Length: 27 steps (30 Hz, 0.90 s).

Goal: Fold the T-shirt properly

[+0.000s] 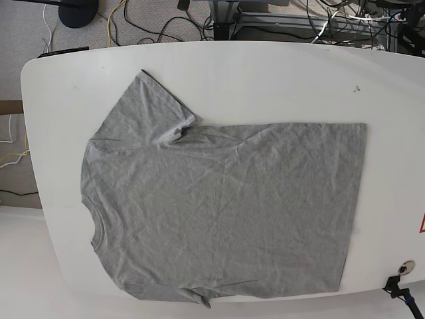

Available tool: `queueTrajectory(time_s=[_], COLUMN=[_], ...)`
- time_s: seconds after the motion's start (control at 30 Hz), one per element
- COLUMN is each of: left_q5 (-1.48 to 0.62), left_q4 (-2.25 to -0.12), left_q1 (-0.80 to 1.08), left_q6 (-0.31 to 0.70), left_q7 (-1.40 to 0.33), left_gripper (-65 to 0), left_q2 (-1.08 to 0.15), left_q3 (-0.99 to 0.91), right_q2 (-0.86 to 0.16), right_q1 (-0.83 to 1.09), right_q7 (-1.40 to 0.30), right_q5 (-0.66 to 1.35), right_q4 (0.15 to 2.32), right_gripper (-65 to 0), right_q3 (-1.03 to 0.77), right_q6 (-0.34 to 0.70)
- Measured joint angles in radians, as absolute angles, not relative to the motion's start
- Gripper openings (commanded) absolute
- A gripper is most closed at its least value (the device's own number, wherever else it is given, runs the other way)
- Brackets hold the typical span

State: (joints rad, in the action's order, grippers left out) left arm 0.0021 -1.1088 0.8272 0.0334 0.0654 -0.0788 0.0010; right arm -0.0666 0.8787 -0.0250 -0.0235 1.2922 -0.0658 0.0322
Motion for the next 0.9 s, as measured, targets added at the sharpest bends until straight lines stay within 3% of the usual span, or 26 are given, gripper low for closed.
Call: queueTrajectory(time_s=[0.4,0.8,0.9], left_q5=[0.003,0.002,0.001], left_q4=[-1.588,-1.899,-1.920], left_q1=[1.058,1.212,1.206], left_q6=[0.030,0.034,0.034], left_q7=[0.068,0.056,0.061], left_gripper=[-63.6,-63.1,-51.0], left_q2=[-0.082,-0.080,-0.081], left_q3=[-0.125,-0.125,-0.125], right_q2=[-0.067,-0.067,-0.067], right_q1=[1.098,1.207,1.172], right_q7=[-0.029,-0.026,-0.037], right_q5=[-0.022,-0.022,-0.023], right_q4=[1.679,1.991,1.988], right_gripper=[-65.0,-65.0,-65.0], right_q3=[-0.066,-0.065,-0.058], right_q6=[0.032,0.033,0.033])
